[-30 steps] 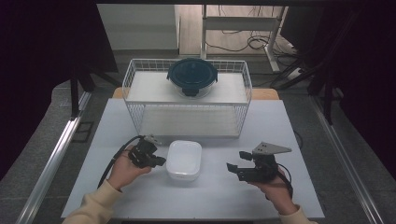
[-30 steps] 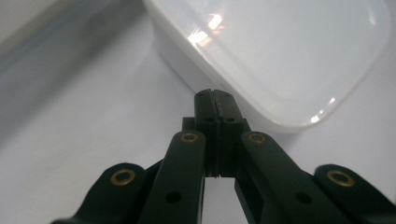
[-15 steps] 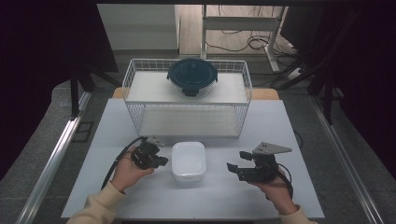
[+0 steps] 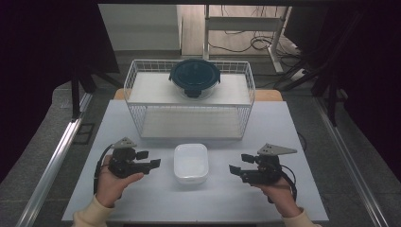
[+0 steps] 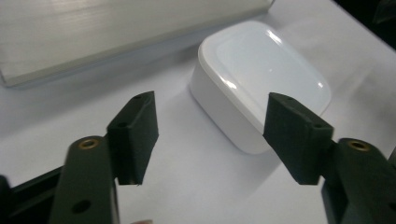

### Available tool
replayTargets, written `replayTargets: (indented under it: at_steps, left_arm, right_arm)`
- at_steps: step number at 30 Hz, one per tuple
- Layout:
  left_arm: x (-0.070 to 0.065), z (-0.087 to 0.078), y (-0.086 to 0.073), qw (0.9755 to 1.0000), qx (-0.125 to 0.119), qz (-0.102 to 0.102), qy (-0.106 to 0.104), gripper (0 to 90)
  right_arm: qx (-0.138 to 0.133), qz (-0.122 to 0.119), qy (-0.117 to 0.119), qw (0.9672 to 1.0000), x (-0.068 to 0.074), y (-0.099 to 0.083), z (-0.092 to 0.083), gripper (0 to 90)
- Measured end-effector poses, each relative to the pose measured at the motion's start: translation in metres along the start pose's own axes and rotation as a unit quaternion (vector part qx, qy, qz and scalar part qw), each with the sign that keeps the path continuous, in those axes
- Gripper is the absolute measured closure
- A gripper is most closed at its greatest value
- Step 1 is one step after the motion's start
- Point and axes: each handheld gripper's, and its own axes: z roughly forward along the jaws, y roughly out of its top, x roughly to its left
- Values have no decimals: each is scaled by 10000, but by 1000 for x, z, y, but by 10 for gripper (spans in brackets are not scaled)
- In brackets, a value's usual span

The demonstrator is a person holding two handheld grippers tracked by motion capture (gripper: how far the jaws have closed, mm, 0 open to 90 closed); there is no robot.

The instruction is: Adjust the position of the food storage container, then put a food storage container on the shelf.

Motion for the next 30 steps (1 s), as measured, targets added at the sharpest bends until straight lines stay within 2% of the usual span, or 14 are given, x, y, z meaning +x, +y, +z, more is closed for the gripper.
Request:
replayTargets:
  at_steps: [5, 15, 18, 23, 27, 29, 30]
  left_arm:
    - [-4, -2, -2, 9999, 32, 19, -143, 303]
    - [-1, -4, -2, 10000, -8, 17, -77, 295]
    - [0, -3, -4, 9999, -94, -61, -52, 296]
    - [0, -4, -5, 9999, -67, -73, -72, 291]
    - [2, -5, -4, 9998, -148, -103, -52, 285]
    - [1, -4, -4, 9998, -190, -97, 11, 286]
    - [1, -3, -3, 9998, -172, -116, -29, 286]
  right_arm:
    - [10, -43, 24, 10000, 1, -1, 1, 275]
    - [72, -54, 15, 10000, 1, -2, 3, 275]
    - [64, -78, 9, 9999, 1, -2, 4, 275]
    - [50, -27, 27, 10000, 1, 0, 4, 276]
    - [106, -28, 44, 9999, 3, 1, 5, 287]
    - [134, 14, 53, 9999, 3, 1, 6, 291]
    - [152, 76, 73, 9998, 3, 2, 6, 293]
